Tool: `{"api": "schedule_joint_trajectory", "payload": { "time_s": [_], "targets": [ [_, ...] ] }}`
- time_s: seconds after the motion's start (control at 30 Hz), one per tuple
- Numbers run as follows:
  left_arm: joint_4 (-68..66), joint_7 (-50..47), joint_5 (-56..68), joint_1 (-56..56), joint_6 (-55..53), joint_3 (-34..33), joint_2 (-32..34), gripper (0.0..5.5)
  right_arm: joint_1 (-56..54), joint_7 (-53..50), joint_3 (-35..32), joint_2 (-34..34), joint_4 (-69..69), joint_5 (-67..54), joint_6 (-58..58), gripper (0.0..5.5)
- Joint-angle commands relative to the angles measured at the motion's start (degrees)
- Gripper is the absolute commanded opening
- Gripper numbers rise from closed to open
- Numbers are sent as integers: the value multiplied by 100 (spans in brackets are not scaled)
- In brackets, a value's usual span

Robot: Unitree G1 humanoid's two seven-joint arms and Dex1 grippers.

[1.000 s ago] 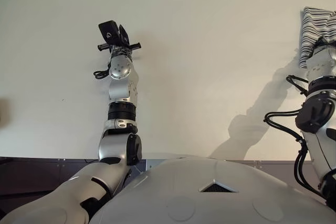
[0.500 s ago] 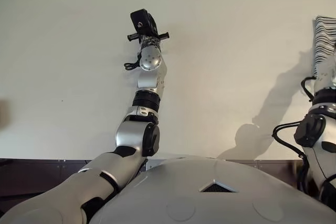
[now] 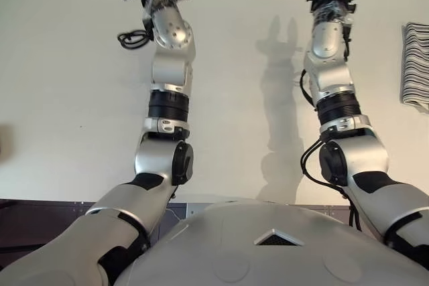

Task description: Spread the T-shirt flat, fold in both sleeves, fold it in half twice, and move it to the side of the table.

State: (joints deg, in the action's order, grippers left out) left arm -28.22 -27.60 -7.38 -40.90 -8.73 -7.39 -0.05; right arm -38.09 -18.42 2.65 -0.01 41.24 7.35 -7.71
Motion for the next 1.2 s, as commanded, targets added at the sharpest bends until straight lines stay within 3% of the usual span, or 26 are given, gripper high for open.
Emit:
{"api": "schedule_joint_trajectory", "payload": {
  "time_s": [0.03, 0.23, 0.33, 0.43, 0.7, 0.97, 1.0, 1.1, 1.2],
  "targets": [
    [-157, -162, -32, -147, -223, -56, 36, 110, -399, 65, 256, 551, 121, 106, -89, 231],
    [-514, 208, 145, -129, -712, -57, 102, 110, -312, 53, 413, 1126, 189, 61, 46, 231],
    [-757, 383, 392, -267, -915, -194, 82, 110, -551, -687, 386, 1259, 374, 281, 992, 231],
    [-1227, 675, 290, -587, -855, 68, 105, 110, -1064, -1139, 127, 1386, 662, 87, 1907, 231],
    [-1902, 978, -453, -1097, -178, 958, 335, 110, -1037, -2044, -261, 1501, 466, -302, 1028, 231],
    [-3068, -89, -1082, -2214, 618, 1264, 469, 110, -1441, -1581, 768, 809, -1188, 866, 373, 231],
    [-3300, -297, -1448, -2477, 687, 1584, 487, 110, -1585, -1538, 795, 837, -1307, 937, 389, 231],
    [-3998, -616, -3346, -3217, 779, 3464, 388, 110, -2033, -1299, 1240, 819, -1245, 1439, 112, 231],
    [-4333, -690, -4150, -3468, 767, 4319, 129, 110, -2384, -1066, 1447, 883, -513, 1687, 464, 231]
  ]
}}
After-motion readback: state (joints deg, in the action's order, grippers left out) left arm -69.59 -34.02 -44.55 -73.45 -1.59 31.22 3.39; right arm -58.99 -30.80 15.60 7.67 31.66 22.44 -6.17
